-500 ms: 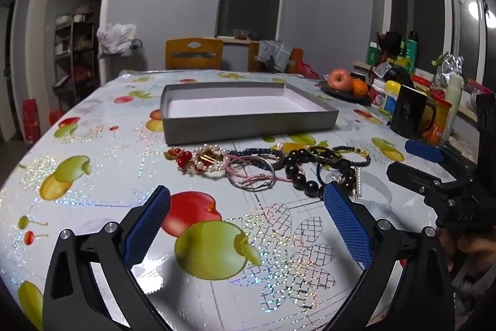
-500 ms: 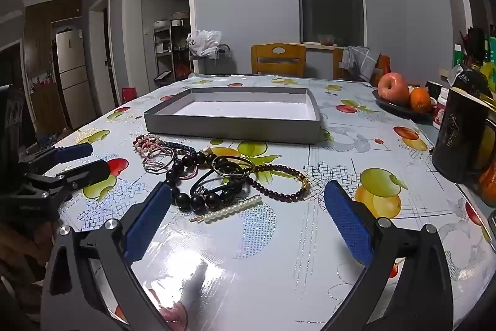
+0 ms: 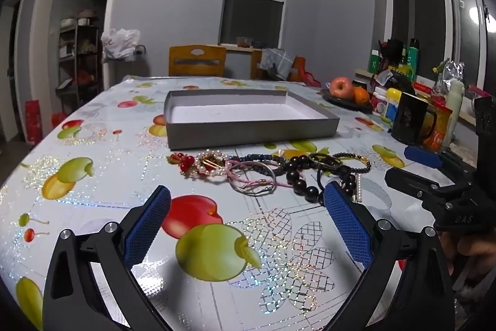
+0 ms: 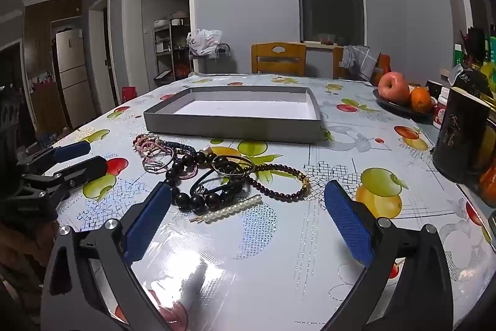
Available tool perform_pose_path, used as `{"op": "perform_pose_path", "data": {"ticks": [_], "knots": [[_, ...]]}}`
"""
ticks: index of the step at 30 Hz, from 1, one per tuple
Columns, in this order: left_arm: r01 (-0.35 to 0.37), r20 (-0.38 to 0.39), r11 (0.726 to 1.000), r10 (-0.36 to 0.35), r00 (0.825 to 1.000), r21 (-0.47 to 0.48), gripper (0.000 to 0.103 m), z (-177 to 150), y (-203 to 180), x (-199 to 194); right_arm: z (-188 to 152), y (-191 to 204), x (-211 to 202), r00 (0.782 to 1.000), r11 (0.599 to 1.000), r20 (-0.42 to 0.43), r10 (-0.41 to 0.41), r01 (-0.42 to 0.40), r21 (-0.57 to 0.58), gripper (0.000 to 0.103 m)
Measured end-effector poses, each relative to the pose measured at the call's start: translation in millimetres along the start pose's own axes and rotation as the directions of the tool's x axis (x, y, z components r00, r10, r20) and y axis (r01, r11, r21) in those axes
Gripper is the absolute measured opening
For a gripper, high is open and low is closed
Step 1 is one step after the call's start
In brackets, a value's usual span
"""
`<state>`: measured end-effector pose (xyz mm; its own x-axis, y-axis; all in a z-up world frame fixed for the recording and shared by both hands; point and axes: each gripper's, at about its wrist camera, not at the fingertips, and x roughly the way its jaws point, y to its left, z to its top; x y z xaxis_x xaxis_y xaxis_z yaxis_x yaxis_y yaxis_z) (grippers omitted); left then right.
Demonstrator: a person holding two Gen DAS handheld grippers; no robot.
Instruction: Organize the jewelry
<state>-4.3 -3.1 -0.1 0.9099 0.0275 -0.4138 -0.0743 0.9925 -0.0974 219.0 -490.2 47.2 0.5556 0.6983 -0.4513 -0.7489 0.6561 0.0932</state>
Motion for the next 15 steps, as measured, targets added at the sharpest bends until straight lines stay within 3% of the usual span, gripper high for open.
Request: {"op": "perform_pose_path", "data": {"ticks": [15], "knots": [[0.0,-0.016,1.0,0.0,1.0,-0.004,0.098,-1.2,1.4,3.6,-0.4,-2.3,-0.1,1.0,1.0,0.003,0.007,-0.008,0.013,0.098]]}}
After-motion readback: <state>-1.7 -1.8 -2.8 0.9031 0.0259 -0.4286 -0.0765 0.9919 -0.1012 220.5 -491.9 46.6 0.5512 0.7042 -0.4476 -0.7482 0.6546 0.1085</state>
